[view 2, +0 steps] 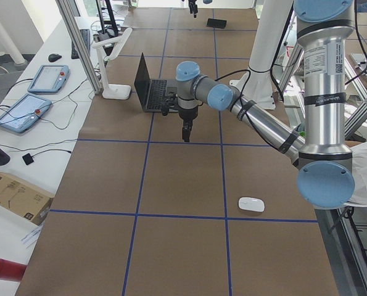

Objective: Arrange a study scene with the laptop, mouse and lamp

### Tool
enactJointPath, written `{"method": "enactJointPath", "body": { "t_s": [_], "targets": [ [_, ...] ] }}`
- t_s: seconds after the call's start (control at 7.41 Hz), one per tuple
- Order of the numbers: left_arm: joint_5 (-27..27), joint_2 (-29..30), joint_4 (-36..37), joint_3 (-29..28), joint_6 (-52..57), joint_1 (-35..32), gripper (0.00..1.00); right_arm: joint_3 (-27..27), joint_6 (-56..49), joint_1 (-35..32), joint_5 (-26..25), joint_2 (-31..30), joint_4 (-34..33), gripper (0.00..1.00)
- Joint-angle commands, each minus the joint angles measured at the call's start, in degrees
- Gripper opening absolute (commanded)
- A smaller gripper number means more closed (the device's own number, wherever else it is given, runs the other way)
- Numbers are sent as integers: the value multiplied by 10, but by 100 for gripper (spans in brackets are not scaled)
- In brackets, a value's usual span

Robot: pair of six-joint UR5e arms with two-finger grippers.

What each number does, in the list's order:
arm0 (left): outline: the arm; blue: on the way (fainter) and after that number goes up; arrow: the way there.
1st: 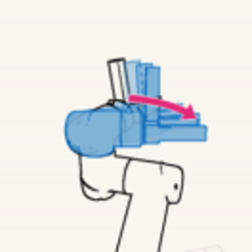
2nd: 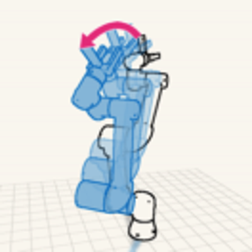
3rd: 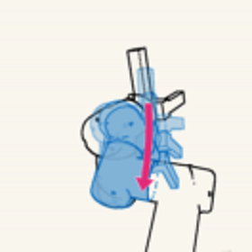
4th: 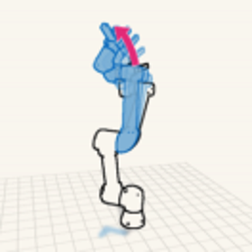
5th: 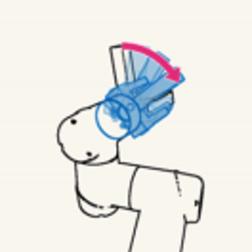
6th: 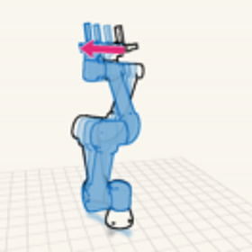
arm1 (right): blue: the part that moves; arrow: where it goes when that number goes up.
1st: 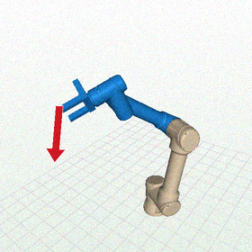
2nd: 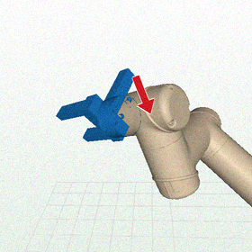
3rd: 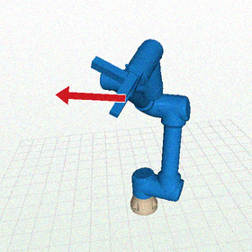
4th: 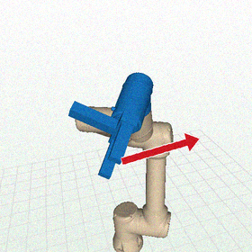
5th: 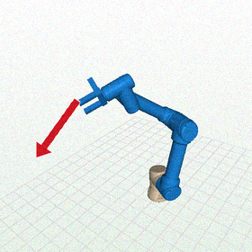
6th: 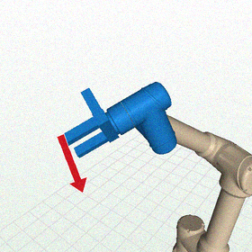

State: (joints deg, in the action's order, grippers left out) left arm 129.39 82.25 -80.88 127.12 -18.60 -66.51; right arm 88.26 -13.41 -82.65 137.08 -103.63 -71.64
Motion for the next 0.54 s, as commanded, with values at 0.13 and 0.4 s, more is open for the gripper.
{"method": "enactJointPath", "body": {
  "t_s": [0.13, 0.4],
  "targets": [
    [66, -19, -19, -118, 216, -142, 100, 3, 24, -1, -3, -9, 4, 99],
    [72, -48, -30, -135, 224, -174, 100, 0, 5, -1, 3, -9, 3, 99]
  ]
}}
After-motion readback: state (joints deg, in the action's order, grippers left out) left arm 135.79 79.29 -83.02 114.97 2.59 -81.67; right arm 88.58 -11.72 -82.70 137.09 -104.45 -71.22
